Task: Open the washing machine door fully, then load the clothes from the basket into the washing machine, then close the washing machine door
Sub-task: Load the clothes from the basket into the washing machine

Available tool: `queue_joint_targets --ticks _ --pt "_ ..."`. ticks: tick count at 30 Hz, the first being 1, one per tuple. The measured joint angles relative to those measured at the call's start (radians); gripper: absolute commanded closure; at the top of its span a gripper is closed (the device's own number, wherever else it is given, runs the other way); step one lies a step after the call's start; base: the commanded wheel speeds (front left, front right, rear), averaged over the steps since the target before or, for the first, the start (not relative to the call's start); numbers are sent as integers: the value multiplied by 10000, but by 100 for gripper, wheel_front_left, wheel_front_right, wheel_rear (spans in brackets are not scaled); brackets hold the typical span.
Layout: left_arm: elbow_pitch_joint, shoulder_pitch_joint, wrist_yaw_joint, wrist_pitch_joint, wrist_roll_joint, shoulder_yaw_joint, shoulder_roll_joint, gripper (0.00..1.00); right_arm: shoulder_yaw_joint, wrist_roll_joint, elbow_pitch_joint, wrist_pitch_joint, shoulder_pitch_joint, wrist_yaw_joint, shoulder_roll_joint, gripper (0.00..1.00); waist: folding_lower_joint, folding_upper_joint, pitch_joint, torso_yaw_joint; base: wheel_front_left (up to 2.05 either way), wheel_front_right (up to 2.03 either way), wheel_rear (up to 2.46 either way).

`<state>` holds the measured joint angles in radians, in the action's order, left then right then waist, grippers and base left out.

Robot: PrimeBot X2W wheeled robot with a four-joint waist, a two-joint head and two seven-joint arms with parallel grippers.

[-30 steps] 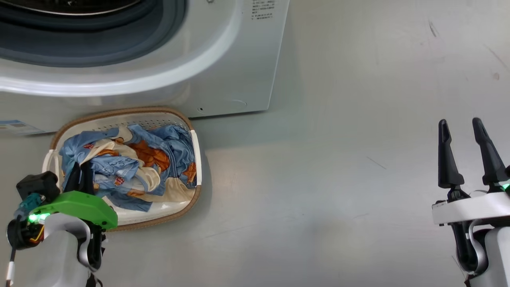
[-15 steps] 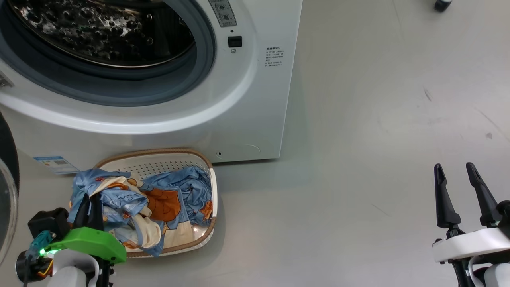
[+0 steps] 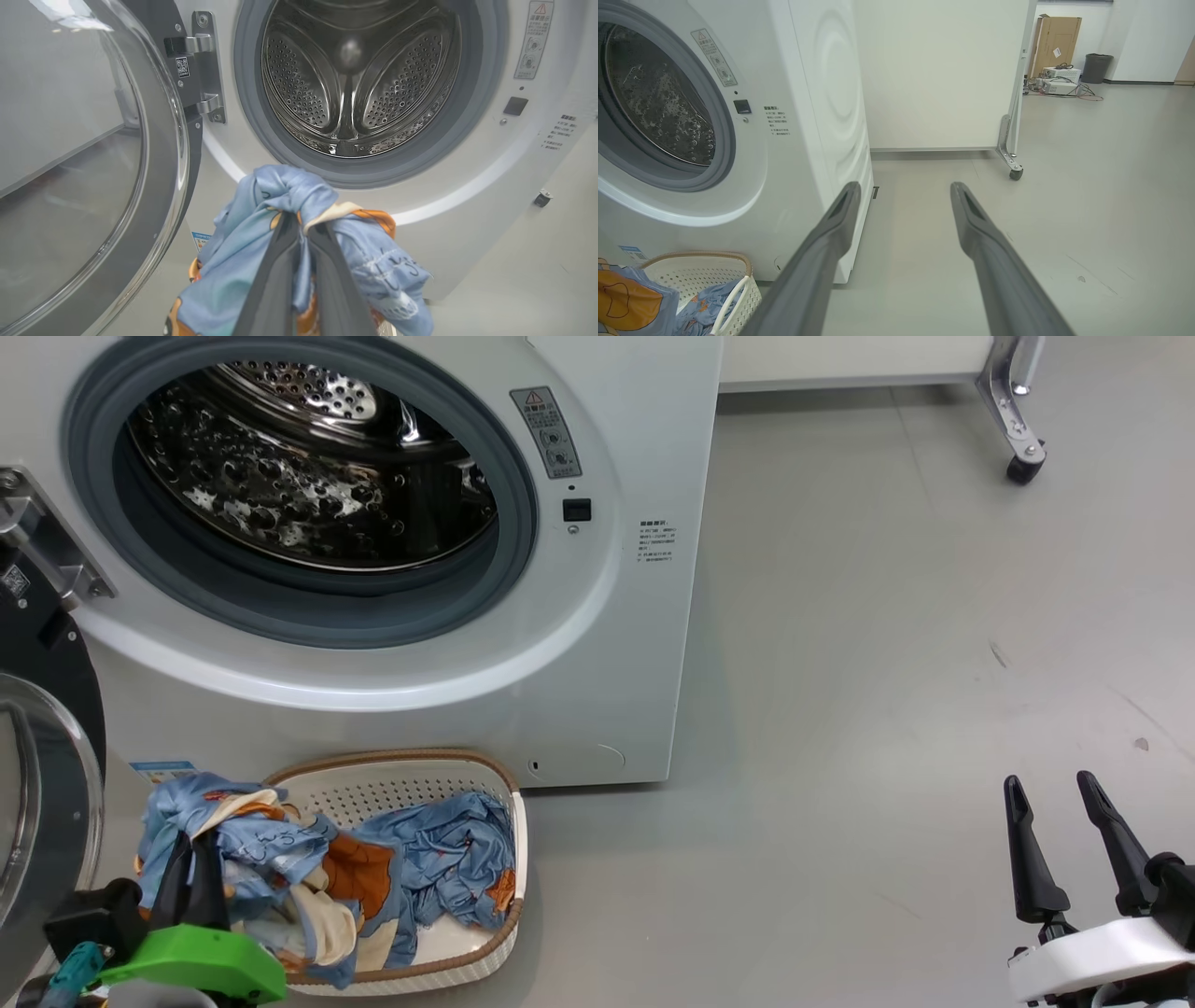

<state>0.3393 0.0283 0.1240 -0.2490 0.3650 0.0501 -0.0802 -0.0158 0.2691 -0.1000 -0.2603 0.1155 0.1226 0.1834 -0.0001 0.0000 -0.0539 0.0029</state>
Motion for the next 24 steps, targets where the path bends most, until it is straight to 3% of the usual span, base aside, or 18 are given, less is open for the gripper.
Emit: queue_joint_targets --ticks 24 --pt "-1785 -1104 4 -2 -380 98 198 100 0 -92 -54 0 400 0 21 0 0 0 549 144 0 0 0"
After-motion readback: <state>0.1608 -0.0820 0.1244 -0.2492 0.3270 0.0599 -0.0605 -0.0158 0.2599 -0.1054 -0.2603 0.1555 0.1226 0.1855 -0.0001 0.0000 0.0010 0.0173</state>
